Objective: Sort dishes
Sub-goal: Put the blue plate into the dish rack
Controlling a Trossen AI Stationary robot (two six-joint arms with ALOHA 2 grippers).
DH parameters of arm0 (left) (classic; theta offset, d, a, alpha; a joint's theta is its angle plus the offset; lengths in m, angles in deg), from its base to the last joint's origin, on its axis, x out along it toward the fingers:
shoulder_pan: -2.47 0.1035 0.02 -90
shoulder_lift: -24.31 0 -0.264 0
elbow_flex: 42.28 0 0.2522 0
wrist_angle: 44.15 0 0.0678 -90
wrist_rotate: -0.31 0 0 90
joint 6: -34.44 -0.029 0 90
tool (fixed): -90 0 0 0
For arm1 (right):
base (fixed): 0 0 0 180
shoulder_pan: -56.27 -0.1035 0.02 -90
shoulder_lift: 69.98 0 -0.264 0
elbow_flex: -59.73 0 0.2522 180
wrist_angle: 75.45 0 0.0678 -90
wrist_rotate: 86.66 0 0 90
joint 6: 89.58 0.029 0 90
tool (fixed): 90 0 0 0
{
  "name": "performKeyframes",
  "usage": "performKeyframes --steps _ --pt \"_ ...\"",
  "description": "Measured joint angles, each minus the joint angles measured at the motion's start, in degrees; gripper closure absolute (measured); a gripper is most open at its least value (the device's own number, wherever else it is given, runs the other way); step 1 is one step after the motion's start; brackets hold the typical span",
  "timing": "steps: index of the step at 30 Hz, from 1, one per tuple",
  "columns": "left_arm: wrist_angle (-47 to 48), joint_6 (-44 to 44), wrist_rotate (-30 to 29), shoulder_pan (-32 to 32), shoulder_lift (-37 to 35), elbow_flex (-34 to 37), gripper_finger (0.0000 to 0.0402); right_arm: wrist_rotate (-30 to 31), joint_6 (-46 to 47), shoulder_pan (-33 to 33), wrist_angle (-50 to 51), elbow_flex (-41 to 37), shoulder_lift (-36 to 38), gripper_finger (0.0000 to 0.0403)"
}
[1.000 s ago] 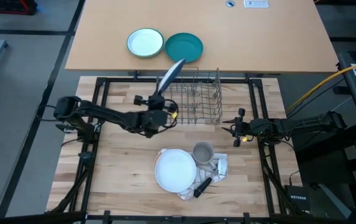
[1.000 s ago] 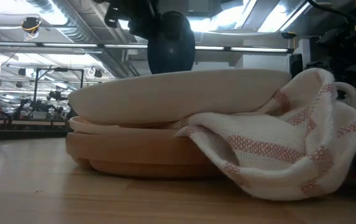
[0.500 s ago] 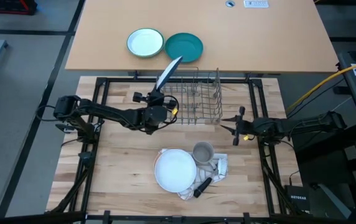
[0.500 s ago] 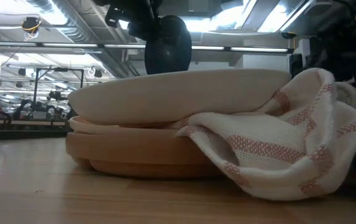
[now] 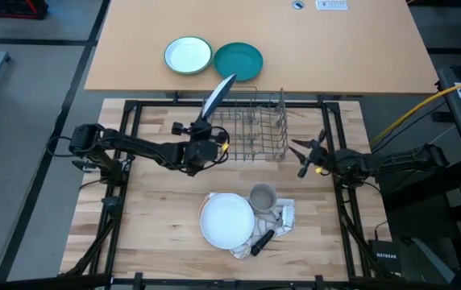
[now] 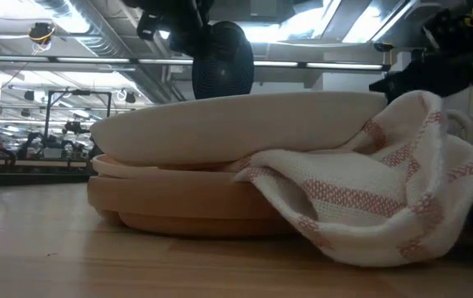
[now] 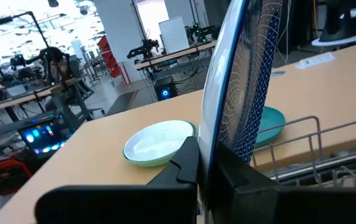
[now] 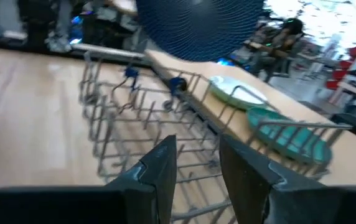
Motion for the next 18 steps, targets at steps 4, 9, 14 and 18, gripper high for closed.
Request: performKeyframes --steps 4,9,14,18 --pt "4.9 5.4 0.3 -0.7 0.0 0.0 0.0401 3.0 -0.1 0.0 -2.9 0.0 0.0 0.0276" --pt "9.7 10.9 0.2 -1.7 0.0 0.0 0.0401 3.7 -0.1 0.0 -7.0 0.0 0.0 0.0276" --pt "11.8 11.2 0.2 -2.8 0.0 0.0 0.0401 3.4 0.0 0.0 -9.3 0.0 -0.3 0.0276" --pt "11.9 10.6 0.2 -4.0 0.0 0.0 0.0401 0.5 0.0 0.0 -11.4 0.0 -1.5 0.0276"
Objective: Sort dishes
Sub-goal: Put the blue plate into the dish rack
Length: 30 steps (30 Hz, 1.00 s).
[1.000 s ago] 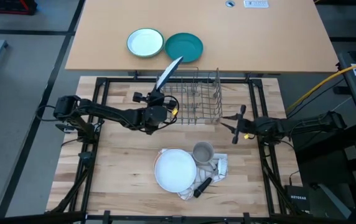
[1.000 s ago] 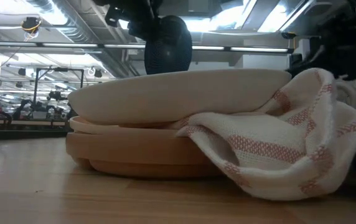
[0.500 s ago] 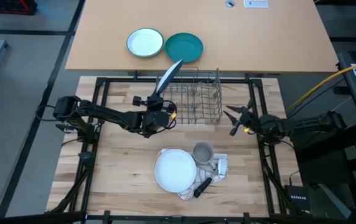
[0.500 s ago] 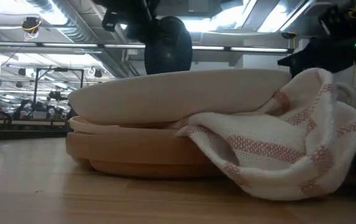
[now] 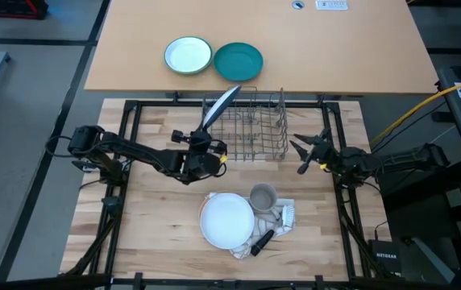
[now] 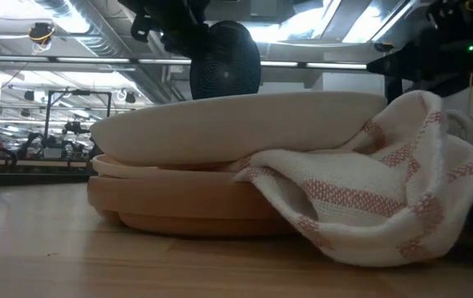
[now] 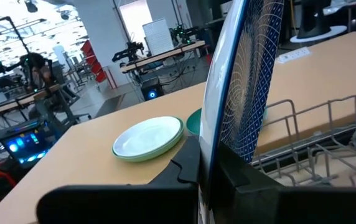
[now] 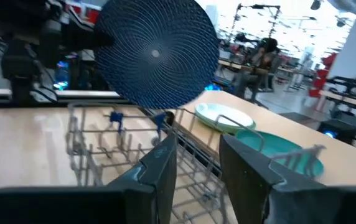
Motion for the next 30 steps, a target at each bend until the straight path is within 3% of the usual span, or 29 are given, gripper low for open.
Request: performKeyframes --steps 12,19,25,28,30 --pt "-0.5 -0.5 -0.2 -3.0 0.2 0.0 0.0401 -1.6 0.0 0.0 -11.9 0.0 -9.8 0.0276" --pt "-0.3 -4.1 -0.1 -4.5 -0.5 0.0 0.0401 -2.0 0.0 0.0 -15.4 0.0 -14.4 0.0276" --pt "0.3 -10.6 -0.2 -4.0 -5.4 0.0 0.0401 -2.0 0.0 0.0 -15.5 0.0 -15.0 0.0276" --pt "5.6 -7.9 -0.1 -3.3 -9.5 0.0 0.0401 -2.0 0.0 0.0 -15.6 0.0 -15.0 0.0276" --pt "14.8 0.2 -0.1 -2.7 -13.2 0.0 0.0401 -2.0 0.0 0.0 -15.6 0.0 -14.9 0.0276"
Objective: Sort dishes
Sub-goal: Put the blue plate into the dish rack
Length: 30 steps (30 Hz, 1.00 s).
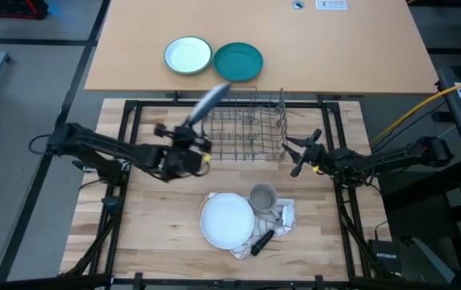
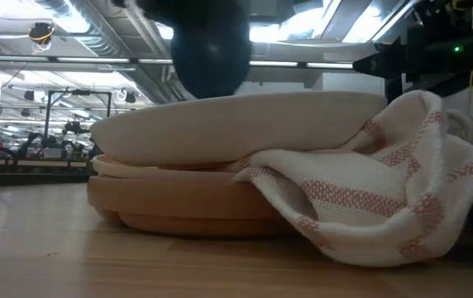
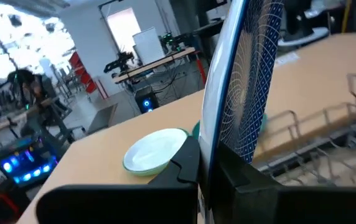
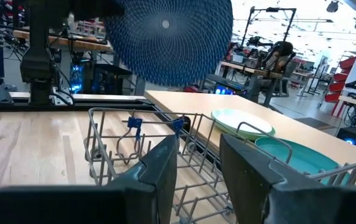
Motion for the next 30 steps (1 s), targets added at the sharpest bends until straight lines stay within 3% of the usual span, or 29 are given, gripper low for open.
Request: performKeyframes --steps 5,8,14,23,30 --pt "32.3 35.9 0.9 1.8 -7.9 0.0 0.0401 0.0 0.0 0.0 -0.3 0.0 0.0 0.0276" --pt "40.9 49.1 4.3 3.0 -8.7 0.0 0.0401 0.0 0.0 0.0 -0.7 0.0 0.0 0.0276" --pt "36.4 51.0 9.8 5.9 -3.4 0.0 0.0401 0.7 1.1 0.0 -0.8 0.0 0.0 0.0276" --pt "25.3 51.1 12.2 6.8 3.7 0.0 0.0401 9.0 1.8 0.0 -0.9 0.0 -0.2 0.0276" --pt "23.4 51.8 13.2 6.9 5.9 -0.1 0.0401 10.7 -0.5 0.0 1.0 0.0 -1.0 0.0276"
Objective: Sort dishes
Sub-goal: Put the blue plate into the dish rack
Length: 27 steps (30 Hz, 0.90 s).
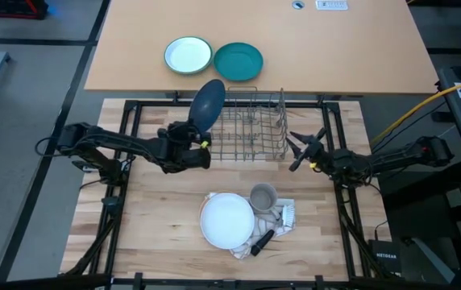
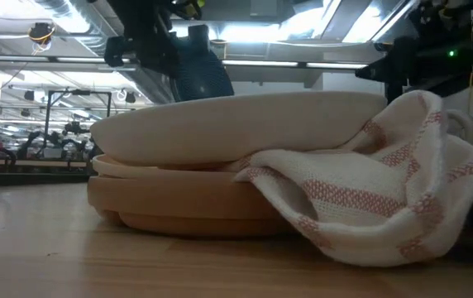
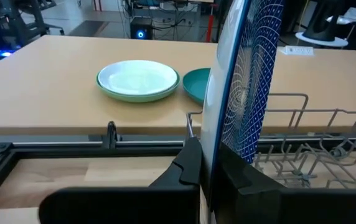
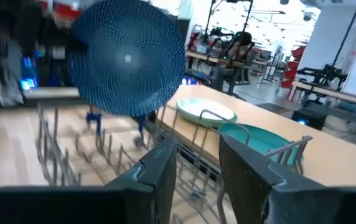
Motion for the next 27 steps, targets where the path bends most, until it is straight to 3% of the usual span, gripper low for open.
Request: performKeyframes --steps 6,14,20,27 --pt "0.1 -0.1 0.3 -0.2 0.1 0.0 0.0401 2.3 -10.0 0.0 0.7 0.0 -1.0 0.0276" --pt "0.0 0.1 0.3 -0.2 0.1 0.0 0.0401 6.3 -13.0 0.0 -1.3 3.8 -0.8 0.0276" --pt "0.1 -0.5 0.3 -0.2 0.1 -0.1 0.0401 6.6 -6.7 0.0 -0.6 7.7 -4.0 0.0276" --pt "0.1 -1.5 0.3 -0.2 0.1 -0.1 0.0401 11.5 1.9 0.0 4.9 11.9 -14.1 0.0276"
